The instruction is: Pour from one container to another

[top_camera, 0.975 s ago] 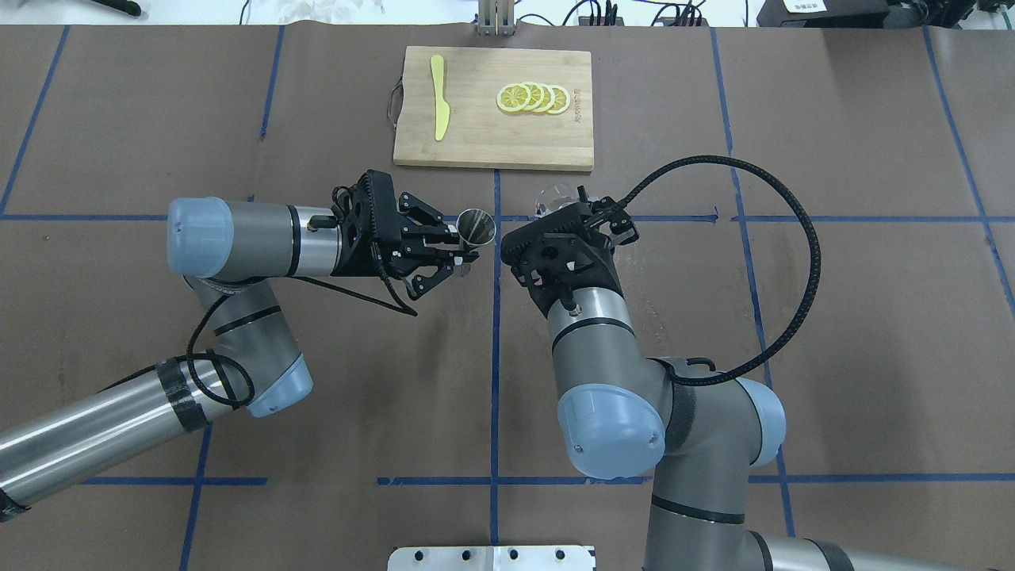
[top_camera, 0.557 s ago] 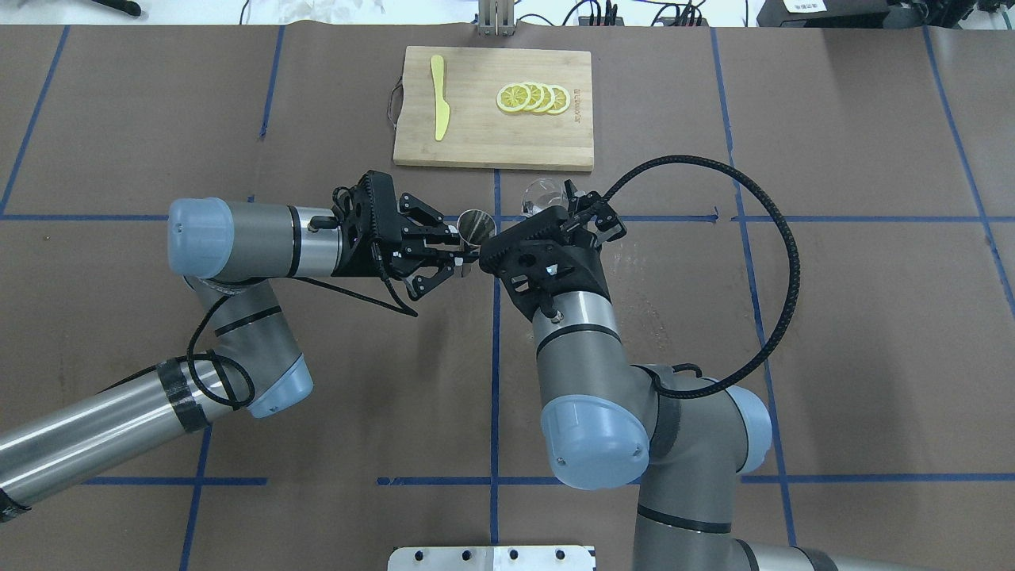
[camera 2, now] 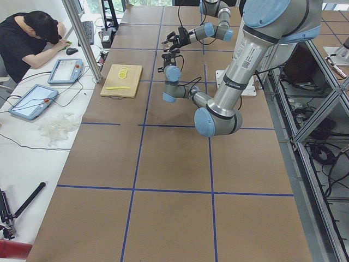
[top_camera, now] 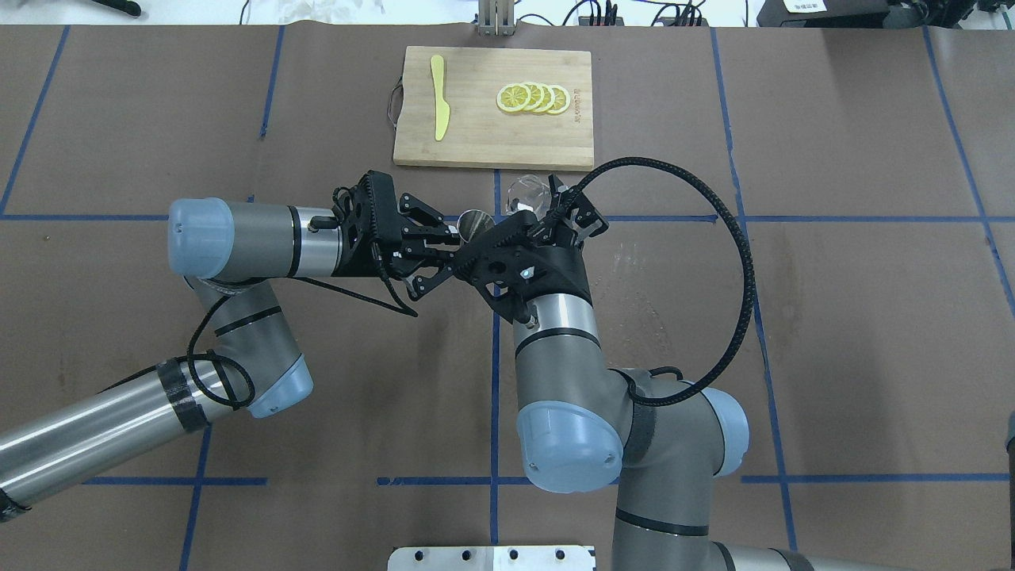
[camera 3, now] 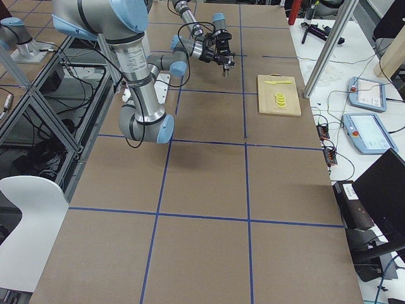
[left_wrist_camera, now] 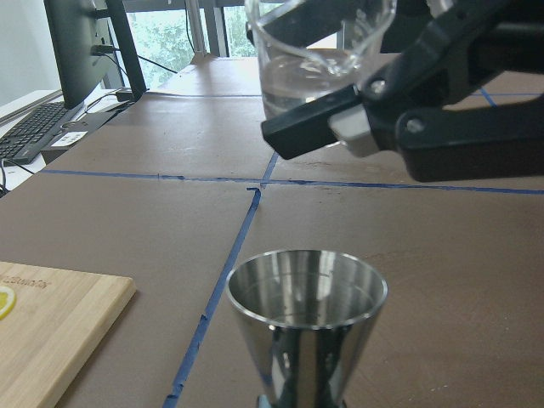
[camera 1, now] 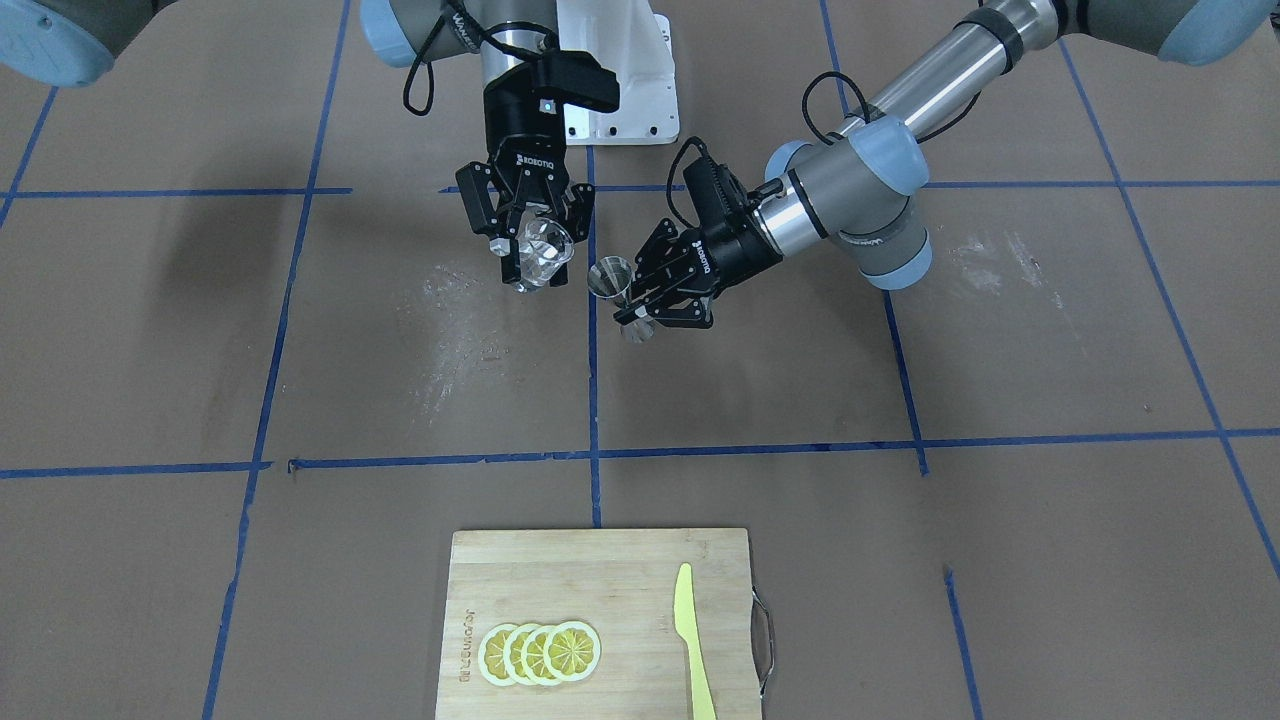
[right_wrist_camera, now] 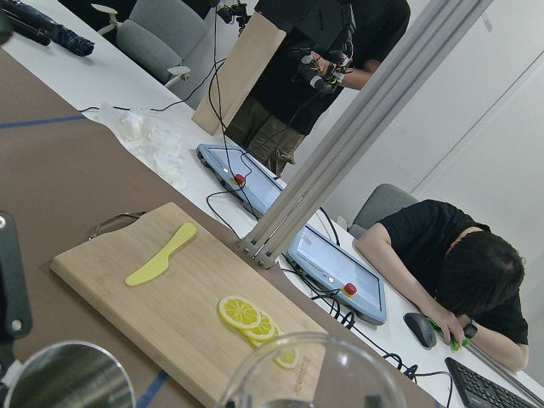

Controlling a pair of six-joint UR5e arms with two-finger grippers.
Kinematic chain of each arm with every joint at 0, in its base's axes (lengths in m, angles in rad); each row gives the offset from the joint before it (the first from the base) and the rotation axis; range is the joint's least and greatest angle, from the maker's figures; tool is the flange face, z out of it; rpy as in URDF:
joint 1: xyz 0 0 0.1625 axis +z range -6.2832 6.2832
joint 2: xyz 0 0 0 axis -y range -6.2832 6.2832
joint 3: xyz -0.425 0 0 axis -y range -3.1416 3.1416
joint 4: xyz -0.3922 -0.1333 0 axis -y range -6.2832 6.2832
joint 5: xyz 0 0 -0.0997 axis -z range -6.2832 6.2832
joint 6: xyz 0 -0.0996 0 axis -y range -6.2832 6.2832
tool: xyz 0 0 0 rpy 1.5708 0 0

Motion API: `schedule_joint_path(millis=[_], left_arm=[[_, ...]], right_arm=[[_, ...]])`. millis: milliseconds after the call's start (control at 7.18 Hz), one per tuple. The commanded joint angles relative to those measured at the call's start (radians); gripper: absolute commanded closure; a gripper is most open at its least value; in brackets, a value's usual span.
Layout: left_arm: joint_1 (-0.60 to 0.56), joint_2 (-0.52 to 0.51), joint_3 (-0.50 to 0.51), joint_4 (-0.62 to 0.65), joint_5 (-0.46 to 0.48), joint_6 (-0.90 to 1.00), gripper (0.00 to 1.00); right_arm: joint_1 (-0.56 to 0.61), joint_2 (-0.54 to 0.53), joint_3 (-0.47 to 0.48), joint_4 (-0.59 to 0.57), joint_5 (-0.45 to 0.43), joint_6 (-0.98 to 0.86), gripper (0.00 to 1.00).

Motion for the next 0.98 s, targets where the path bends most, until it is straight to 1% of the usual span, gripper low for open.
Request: schedule_joint_path(millis=[0, 279, 418, 697, 836], left_arm=[[0.000, 0.000, -0.001, 0.000, 0.000, 0.000, 1.00], [0.000, 0.000, -0.001, 0.000, 0.000, 0.000, 1.00], [0.000, 0.000, -0.001, 0.000, 0.000, 0.001, 1.00], [0.000, 0.000, -0.001, 0.000, 0.000, 0.001, 1.00], [0.000, 0.000, -0.001, 0.000, 0.000, 0.000, 1.00]], right_arm=[[0.001, 0.029, -0.044, -0.002, -0.015, -0.013, 1.00], [0.001, 0.050, -0.044, -0.086, -0.058, -0.085, 1.00], [0.001, 0.064, -0.045, -0.108, -0.060, -0.087, 1.00], [0.001, 0.078, -0.045, -0.190, -0.084, -0.090, 1.00], [0.001, 0.093, -0.045, -0.213, -0.089, -0.158, 1.00]])
